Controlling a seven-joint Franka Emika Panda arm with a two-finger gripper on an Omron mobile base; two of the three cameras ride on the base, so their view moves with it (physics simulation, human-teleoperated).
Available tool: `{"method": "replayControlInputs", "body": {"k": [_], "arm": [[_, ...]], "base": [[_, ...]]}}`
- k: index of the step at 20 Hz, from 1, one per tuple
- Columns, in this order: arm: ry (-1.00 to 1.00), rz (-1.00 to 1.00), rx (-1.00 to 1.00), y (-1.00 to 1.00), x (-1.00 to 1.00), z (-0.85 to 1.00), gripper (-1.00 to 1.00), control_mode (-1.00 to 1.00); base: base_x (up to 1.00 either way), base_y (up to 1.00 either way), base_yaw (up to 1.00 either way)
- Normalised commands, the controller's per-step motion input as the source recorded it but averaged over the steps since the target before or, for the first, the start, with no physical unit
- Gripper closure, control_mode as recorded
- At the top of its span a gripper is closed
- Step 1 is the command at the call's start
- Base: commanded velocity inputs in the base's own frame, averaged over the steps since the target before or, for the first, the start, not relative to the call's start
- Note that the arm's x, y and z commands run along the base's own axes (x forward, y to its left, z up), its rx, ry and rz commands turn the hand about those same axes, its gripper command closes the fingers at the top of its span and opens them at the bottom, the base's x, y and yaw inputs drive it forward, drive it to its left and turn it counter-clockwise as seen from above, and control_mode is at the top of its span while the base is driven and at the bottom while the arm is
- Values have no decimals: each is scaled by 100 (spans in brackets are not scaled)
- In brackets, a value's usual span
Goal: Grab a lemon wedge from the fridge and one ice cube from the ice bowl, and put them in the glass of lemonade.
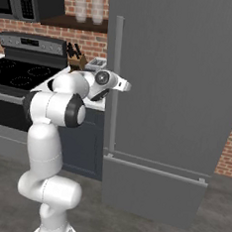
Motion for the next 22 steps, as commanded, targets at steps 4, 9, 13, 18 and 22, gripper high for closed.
{"method": "replayControlInputs", "body": {"k": [4, 9, 13, 18, 22], "arm": [[0, 0, 0, -14, 31, -10, 100, -100], [0, 0, 0, -1, 2, 0, 100, -100], [0, 0, 0, 0, 0, 0, 100, -100], [0, -3, 0, -17, -32, 4, 100, -100], [0, -18, 0, -49, -82, 19, 100, -100]], "base": [[0, 0, 0], [0, 0, 0], [0, 0, 0], [0, 0, 0], [0, 0, 0]]}}
